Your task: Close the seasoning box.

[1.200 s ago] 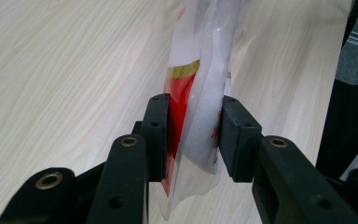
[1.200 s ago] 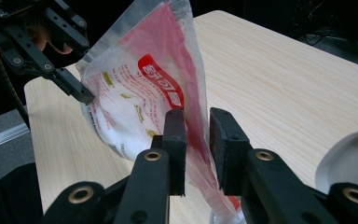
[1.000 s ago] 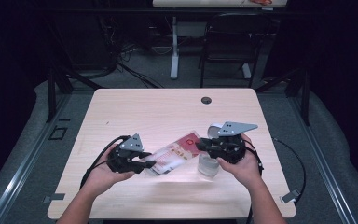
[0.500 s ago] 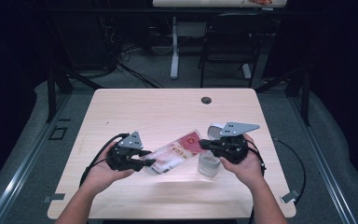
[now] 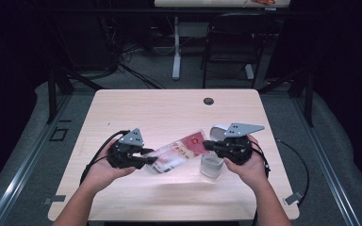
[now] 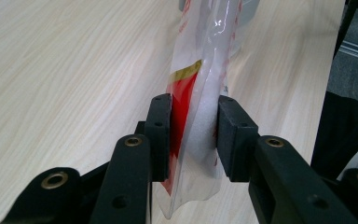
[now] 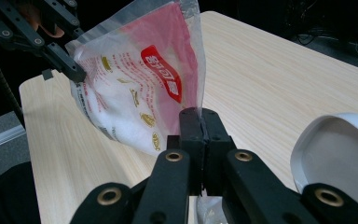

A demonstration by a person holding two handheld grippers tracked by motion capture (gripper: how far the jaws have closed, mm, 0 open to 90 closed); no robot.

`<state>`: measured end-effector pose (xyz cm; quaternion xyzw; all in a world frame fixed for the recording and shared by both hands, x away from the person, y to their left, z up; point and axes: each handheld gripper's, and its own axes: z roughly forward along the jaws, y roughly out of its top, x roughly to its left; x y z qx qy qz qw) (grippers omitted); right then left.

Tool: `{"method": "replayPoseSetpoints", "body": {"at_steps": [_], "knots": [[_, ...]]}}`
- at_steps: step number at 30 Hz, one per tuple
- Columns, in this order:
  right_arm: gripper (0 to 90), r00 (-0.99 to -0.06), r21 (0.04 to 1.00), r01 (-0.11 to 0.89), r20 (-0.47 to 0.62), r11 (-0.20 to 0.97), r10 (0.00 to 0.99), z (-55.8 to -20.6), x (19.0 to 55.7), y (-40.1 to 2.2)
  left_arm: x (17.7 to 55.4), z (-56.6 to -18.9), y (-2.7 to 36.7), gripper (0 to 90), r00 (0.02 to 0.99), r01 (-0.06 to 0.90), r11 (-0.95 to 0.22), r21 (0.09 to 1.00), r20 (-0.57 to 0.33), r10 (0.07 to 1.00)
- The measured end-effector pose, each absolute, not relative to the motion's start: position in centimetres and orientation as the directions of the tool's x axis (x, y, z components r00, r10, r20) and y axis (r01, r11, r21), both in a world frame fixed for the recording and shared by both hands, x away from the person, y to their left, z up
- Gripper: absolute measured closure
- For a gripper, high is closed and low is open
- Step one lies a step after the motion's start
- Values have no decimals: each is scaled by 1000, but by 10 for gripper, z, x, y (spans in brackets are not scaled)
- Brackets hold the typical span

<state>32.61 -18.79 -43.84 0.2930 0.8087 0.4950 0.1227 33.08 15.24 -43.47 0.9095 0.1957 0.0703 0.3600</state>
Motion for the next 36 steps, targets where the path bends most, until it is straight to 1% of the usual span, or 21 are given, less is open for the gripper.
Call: {"method": "replayPoseSetpoints", "body": {"at_steps": [16,29,36], "knots": [[897,-782,867,371,98,333,615,-439,326,-189,337,-423,150,713,917,298,-671,679,-7,399],[898,-781,876,374,120,305,613,-443,325,-192,339,-419,146,756,920,288,-689,665,9,393],[898,-780,874,378,124,305,613,-443,325,-193,339,-415,146,783,920,286,-680,675,4,391]]}}
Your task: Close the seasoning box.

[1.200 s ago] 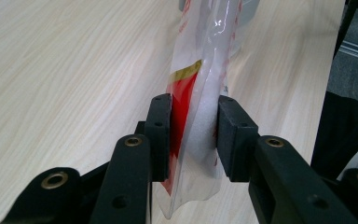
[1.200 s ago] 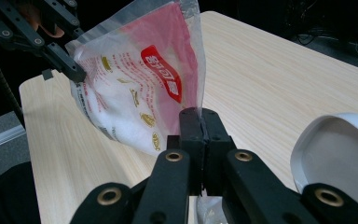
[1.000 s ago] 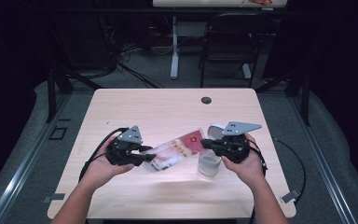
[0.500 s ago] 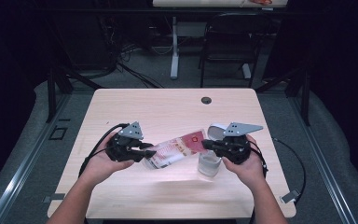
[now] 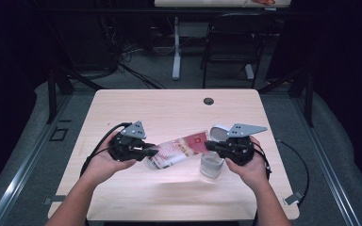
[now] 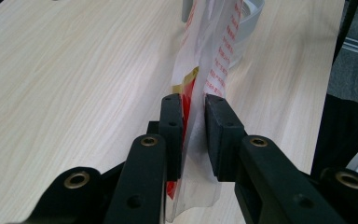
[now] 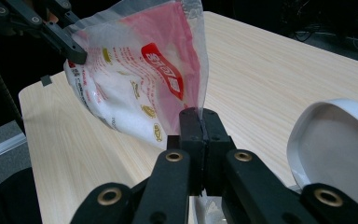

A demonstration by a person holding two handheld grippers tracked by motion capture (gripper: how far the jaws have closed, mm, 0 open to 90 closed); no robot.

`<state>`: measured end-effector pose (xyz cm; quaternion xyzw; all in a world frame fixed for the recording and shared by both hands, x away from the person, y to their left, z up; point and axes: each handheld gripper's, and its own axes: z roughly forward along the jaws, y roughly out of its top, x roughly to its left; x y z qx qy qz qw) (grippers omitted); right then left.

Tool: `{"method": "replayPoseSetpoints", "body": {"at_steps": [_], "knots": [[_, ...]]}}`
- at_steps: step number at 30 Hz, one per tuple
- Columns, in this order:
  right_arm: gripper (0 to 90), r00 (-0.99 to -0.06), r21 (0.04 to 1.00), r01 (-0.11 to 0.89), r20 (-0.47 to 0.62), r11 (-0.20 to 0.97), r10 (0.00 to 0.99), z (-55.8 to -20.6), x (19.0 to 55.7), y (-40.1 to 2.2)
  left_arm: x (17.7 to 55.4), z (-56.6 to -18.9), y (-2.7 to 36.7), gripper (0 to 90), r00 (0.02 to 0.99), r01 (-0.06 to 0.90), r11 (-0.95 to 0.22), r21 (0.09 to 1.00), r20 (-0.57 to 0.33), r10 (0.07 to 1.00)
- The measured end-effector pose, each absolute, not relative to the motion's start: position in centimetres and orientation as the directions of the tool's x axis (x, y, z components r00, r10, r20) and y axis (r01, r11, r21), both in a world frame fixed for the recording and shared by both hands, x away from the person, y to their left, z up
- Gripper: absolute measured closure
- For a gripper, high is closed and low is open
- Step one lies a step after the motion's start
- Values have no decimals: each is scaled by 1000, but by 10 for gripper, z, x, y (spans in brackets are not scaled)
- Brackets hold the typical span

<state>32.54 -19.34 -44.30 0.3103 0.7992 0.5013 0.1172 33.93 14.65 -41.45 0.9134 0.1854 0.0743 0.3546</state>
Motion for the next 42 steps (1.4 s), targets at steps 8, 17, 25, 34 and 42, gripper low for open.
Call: {"method": "replayPoseSetpoints", "body": {"at_steps": [8,17,25,34,42], "knots": [[896,-781,873,384,132,302,611,-445,326,-193,338,-408,146,792,923,284,-690,666,5,385],[893,-779,869,388,132,307,613,-448,327,-193,342,-401,144,800,923,289,-700,653,5,385],[893,-774,868,396,141,299,617,-450,327,-193,344,-395,141,807,927,279,-713,643,15,376],[891,-769,862,396,122,317,627,-451,327,-192,346,-393,139,813,930,277,-724,631,14,367],[891,-769,861,396,123,317,627,-451,327,-192,347,-392,138,816,931,272,-730,627,20,364]]}}
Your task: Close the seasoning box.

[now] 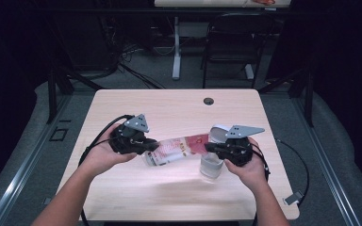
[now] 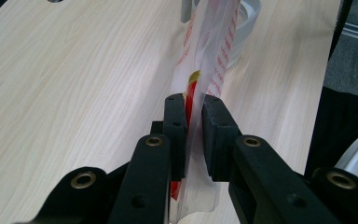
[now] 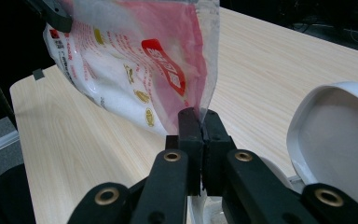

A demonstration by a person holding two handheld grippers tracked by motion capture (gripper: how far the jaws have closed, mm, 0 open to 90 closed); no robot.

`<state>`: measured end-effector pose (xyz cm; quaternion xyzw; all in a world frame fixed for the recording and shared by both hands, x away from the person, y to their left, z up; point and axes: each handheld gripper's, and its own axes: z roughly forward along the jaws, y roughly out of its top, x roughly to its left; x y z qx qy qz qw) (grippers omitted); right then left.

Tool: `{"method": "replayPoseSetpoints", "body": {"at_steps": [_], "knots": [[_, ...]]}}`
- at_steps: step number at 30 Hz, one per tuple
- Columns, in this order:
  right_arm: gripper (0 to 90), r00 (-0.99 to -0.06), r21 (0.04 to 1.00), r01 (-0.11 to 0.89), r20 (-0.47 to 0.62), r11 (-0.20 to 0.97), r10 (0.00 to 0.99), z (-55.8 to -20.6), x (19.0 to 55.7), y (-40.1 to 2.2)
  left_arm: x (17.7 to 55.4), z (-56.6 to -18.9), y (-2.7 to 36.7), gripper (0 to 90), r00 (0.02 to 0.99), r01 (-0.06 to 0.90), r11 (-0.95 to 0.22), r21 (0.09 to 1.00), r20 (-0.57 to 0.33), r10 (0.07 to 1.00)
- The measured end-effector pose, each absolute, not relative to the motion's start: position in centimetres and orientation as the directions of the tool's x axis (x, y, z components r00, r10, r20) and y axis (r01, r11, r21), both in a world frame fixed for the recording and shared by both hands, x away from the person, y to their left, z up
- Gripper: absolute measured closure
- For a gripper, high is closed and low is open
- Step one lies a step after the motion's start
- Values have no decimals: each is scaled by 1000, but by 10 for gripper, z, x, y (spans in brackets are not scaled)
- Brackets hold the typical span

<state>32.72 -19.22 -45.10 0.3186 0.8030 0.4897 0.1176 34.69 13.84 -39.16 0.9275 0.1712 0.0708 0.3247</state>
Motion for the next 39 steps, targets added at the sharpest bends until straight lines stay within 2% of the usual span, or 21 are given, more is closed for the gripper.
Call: {"method": "replayPoseSetpoints", "body": {"at_steps": [39], "knots": [[882,-761,861,404,128,310,636,-454,329,-195,355,-378,128,826,944,251,-778,575,34,330]]}}
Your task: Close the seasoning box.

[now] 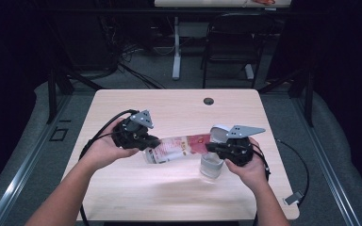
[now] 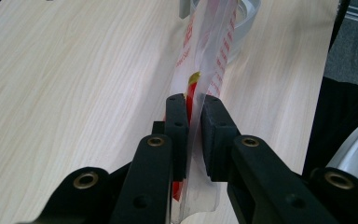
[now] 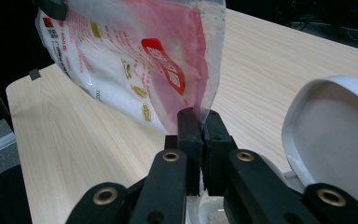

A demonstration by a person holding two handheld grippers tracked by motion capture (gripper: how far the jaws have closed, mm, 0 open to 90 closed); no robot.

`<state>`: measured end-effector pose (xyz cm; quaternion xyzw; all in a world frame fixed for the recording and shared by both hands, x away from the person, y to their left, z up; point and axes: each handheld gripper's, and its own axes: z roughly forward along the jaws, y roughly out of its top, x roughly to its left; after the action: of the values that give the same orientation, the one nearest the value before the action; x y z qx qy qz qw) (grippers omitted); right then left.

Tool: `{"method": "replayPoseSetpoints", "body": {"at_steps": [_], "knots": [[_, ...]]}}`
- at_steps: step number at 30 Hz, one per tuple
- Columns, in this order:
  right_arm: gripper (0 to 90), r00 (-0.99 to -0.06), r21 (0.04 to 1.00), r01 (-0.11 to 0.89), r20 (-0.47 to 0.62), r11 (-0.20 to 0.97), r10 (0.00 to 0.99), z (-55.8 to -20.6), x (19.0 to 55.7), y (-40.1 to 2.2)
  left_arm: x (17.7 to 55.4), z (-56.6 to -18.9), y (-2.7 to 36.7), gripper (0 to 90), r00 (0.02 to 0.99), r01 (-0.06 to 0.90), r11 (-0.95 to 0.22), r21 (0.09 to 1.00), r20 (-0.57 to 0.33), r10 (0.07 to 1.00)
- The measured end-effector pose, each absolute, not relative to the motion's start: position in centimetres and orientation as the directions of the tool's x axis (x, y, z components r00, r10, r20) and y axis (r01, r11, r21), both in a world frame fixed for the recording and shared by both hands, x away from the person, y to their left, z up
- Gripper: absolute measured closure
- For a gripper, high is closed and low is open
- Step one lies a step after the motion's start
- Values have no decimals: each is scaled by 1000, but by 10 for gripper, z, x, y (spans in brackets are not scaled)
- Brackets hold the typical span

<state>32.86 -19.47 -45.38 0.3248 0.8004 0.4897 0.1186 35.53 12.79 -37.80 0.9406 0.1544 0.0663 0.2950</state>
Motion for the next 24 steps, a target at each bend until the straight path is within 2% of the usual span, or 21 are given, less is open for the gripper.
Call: {"method": "replayPoseSetpoints", "body": {"at_steps": [24], "knots": [[864,-755,862,411,138,298,641,-456,330,-199,358,-364,115,840,950,234,-811,536,51,308]]}}
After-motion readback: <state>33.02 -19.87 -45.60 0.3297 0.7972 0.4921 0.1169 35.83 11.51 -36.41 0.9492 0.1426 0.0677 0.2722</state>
